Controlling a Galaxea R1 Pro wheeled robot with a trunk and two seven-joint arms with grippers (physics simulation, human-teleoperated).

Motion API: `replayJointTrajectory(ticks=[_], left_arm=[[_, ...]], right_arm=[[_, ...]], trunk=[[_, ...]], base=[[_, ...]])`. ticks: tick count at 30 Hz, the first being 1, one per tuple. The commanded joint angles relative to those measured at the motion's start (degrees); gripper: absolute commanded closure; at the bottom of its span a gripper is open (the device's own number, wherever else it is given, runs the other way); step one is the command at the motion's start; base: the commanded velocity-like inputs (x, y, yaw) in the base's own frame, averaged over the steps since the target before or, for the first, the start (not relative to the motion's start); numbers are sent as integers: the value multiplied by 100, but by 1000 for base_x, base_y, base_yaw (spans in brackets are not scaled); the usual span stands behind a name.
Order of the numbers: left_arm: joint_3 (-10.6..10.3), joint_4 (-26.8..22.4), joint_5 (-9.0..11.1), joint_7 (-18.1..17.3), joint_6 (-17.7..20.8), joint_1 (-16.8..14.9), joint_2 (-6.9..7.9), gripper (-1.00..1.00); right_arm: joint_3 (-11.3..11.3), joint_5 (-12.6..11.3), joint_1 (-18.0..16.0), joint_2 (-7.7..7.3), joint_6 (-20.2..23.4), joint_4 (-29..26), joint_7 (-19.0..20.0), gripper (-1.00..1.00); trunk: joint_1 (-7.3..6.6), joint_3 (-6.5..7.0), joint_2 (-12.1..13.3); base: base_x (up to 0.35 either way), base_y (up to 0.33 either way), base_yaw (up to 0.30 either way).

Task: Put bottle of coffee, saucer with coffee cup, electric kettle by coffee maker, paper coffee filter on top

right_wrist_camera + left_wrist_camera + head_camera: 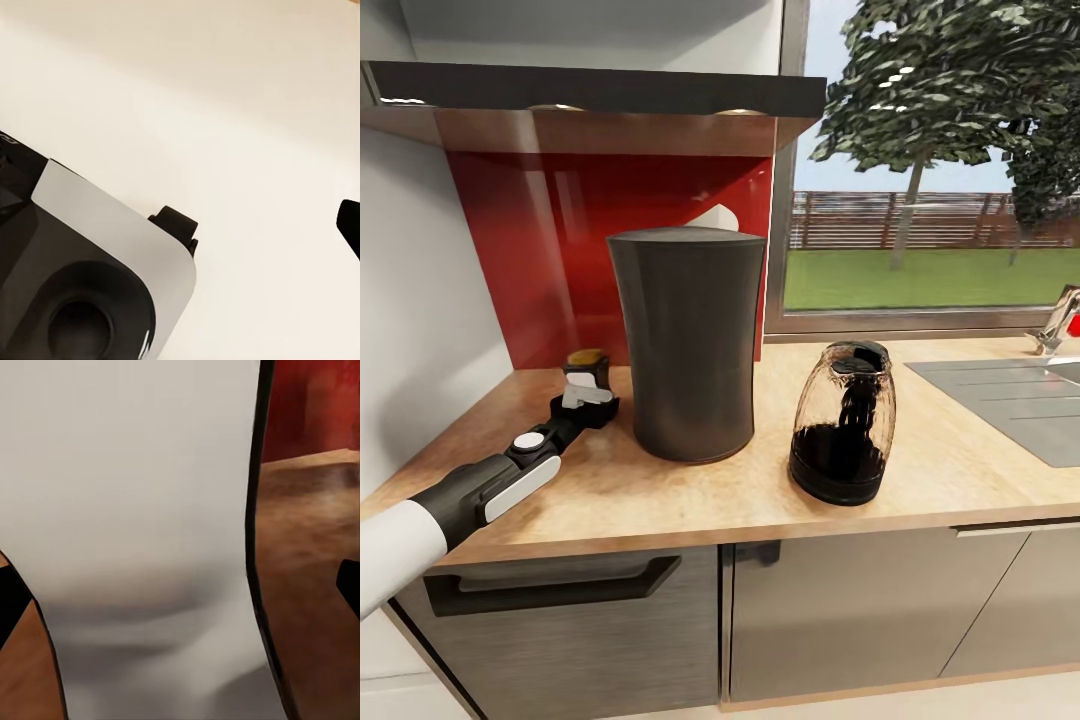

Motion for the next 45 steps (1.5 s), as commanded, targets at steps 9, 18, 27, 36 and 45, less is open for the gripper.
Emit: replayJointTrajectory(ticks=[9, 18, 27, 36, 45], left_arm=[[-32, -13, 37, 47, -2, -12, 6, -100], [-32, -13, 37, 47, -2, -12, 7, -100], [-32, -13, 37, 47, -2, -11, 7, -100], [-41, -40, 37, 39, -2, -11, 0, -100], [-47, -121, 37, -289, 1, -12, -2, -100]], right_arm=[[-40, 31, -3, 1, -16, 1, 31, -100], [-41, 31, -3, -3, -16, 1, 31, -100], [-40, 31, -3, 1, -16, 2, 31, -100], [-40, 31, -3, 1, -16, 1, 31, -100], [-42, 31, -3, -4, -16, 2, 34, -100]], trunk=[[0, -6, -3], [0, -6, -3], [0, -6, -3], [0, -6, -3], [0, -6, -3]], base=[[0, 0, 0], [-47, 0, 0], [-280, 0, 0], [-333, 0, 0], [-277, 0, 0]])
